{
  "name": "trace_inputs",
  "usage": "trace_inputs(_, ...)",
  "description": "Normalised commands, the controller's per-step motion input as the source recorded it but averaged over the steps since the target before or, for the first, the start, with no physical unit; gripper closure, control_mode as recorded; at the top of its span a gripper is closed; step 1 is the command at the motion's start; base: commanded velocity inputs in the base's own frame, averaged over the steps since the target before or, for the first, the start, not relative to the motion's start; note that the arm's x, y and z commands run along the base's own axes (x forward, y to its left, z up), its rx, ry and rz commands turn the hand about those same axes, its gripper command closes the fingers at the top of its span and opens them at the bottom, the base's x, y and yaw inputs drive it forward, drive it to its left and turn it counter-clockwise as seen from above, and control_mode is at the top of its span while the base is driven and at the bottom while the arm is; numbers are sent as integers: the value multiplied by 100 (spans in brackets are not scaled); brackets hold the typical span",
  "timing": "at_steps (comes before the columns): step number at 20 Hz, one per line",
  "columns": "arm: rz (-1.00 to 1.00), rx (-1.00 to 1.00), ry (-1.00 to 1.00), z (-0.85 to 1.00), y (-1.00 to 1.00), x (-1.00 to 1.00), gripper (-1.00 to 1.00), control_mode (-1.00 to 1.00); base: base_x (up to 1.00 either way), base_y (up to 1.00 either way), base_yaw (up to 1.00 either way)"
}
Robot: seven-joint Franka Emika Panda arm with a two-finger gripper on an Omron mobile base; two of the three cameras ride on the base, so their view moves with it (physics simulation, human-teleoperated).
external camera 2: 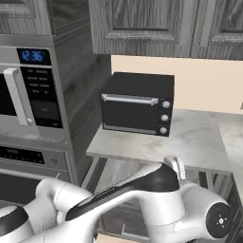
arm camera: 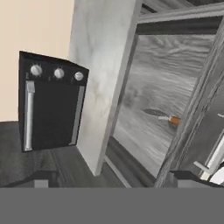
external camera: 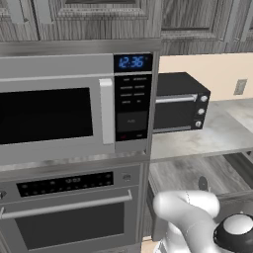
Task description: Take the pizza cutter from the drawer on the right and place it on the dining counter for cutting.
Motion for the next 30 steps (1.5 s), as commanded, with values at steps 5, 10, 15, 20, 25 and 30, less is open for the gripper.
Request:
trace_inputs(5, 47, -19, 13, 12, 0, 1, -100, -100, 0, 0, 0)
trace_inputs(10, 53, -19, 11, 24, 2, 0, -100, -100, 0, 0, 0)
trace_inputs(15, 56, -26, 11, 3, 41, 0, -100, -100, 0, 0, 0)
trace_inputs(20, 60, -24, 5, -18, 59, 1, -100, -100, 0, 0, 0)
trace_inputs(25, 46, -24, -1, -41, 60, 8, -100, -100, 0, 0, 0)
trace_inputs(30, -2, -20, 1, -21, 33, 21, -100, -100, 0, 0, 0)
